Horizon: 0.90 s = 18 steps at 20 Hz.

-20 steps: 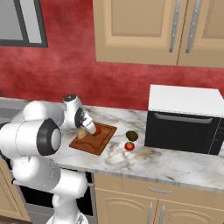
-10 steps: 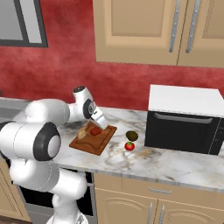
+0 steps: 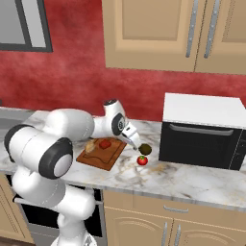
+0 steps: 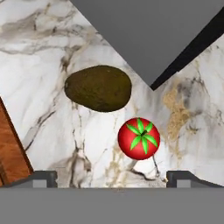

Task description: Place the avocado, onion, tomato, and bell pepper on the cutting board.

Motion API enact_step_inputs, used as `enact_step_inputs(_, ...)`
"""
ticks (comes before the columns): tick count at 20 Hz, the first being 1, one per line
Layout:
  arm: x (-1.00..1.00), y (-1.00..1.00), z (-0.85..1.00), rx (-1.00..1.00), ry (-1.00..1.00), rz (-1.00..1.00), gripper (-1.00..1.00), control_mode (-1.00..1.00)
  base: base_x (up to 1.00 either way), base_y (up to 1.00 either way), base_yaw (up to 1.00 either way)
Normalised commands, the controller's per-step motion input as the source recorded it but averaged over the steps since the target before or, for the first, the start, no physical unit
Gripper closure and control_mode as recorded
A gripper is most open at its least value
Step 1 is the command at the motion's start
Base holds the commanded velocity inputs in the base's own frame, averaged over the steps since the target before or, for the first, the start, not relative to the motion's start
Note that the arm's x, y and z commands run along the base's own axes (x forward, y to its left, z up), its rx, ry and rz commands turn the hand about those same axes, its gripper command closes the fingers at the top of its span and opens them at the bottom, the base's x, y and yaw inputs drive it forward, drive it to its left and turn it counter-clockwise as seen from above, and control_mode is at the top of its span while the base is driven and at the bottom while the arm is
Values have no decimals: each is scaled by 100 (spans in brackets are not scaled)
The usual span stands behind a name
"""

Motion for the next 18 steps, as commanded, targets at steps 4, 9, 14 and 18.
enact_step_inputs(4, -32, -82, -28, 5, -5, 1, -100, -100, 0, 0, 0)
enact_step_inputs(9, -3, -8, 0, 2, -1, 0, -100, -100, 0, 0, 0)
enact_step_inputs(14, 0, -13, -11, 4, 0, 0, -100, -100, 0, 0, 0)
enact_step_inputs(18, 0, -17, -12, 11, 0, 0, -100, -100, 0, 0, 0)
